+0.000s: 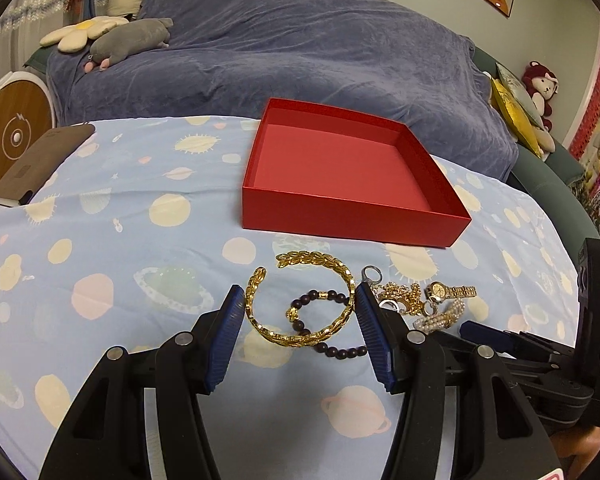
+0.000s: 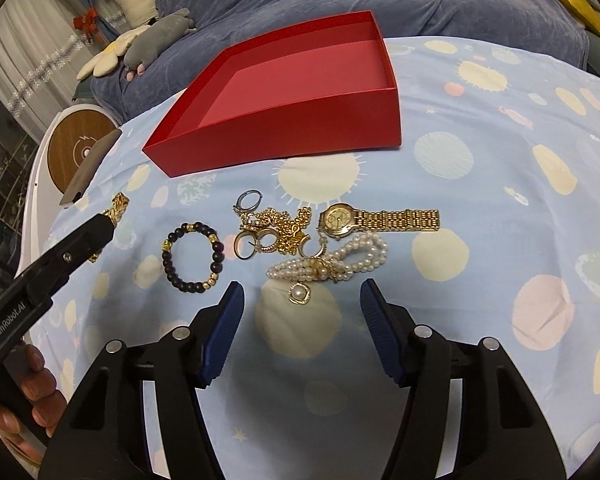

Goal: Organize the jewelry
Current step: 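Grasp the pearl strand with the right gripper while the left gripper lifts the bangle, then carry bangle and pearls into the red box and open both grippers, then grasp the black beaded bracelet with the left gripper while the right grasps the gold watch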

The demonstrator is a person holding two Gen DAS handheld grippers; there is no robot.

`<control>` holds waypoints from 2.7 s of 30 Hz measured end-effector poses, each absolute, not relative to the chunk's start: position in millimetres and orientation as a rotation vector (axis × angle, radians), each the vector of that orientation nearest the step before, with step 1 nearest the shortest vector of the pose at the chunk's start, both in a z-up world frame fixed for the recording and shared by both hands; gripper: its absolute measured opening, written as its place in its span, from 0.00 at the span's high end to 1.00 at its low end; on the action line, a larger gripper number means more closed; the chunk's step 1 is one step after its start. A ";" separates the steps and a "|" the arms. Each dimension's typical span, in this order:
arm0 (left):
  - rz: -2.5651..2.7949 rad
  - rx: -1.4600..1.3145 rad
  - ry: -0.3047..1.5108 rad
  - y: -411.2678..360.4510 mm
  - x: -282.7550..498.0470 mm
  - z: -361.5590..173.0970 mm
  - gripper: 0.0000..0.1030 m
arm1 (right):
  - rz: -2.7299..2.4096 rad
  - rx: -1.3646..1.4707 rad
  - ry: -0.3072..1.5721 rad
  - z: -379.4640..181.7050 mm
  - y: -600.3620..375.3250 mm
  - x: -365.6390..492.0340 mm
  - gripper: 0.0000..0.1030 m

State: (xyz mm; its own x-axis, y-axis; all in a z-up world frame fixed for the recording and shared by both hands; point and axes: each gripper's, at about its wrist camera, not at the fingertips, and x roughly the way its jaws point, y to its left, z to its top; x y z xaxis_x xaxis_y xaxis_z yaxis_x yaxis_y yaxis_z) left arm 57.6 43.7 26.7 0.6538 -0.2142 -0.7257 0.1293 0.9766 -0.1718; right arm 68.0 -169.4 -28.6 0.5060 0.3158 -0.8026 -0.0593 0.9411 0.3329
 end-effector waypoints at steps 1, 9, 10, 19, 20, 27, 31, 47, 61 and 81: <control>-0.194 -0.110 0.838 45.1 58.1 26.1 0.47 | 0.224 0.281 1.019 -30.2 -168.6 70.8 0.43; -0.203 -0.105 0.850 42.6 60.5 20.8 0.47 | 0.164 0.226 0.978 -32.5 -166.3 85.1 0.56; -0.206 -0.105 0.852 41.7 60.8 20.3 0.47 | 0.156 0.212 0.974 -32.8 -166.0 85.8 0.61; -0.220 -0.114 0.855 36.9 64.5 20.0 0.47 | 0.151 0.212 0.927 -24.1 -178.5 72.8 0.89; -0.220 -0.115 0.851 36.8 64.6 21.2 0.47 | 0.150 0.211 0.919 -21.5 -179.6 70.3 0.91; -0.219 -0.125 0.826 39.5 62.5 31.7 0.47 | 0.177 0.248 0.848 9.3 -191.6 56.9 0.92; -0.218 -0.116 0.795 42.1 65.5 49.0 0.47 | 0.199 0.251 0.798 39.5 -195.9 57.7 0.92; -0.273 -0.042 0.759 10.1 238.9 78.7 0.47 | 0.218 0.188 0.807 68.1 -191.1 250.1 0.92; -0.169 -0.073 0.791 9.1 312.4 53.9 0.40 | 0.113 0.135 0.774 49.0 -209.2 288.2 0.82; -0.127 -0.008 0.902 52.9 91.1 28.8 0.32 | 0.195 0.157 0.866 26.9 -225.2 66.8 0.66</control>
State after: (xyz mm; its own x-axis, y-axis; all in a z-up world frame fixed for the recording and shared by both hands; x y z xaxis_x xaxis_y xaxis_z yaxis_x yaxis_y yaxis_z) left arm 91.1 52.9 28.8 0.6133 -0.1131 -0.7817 0.1065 0.9925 -0.0601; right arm 66.8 -225.2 26.9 0.6320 0.2333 -0.7390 -0.1065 0.9707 0.2154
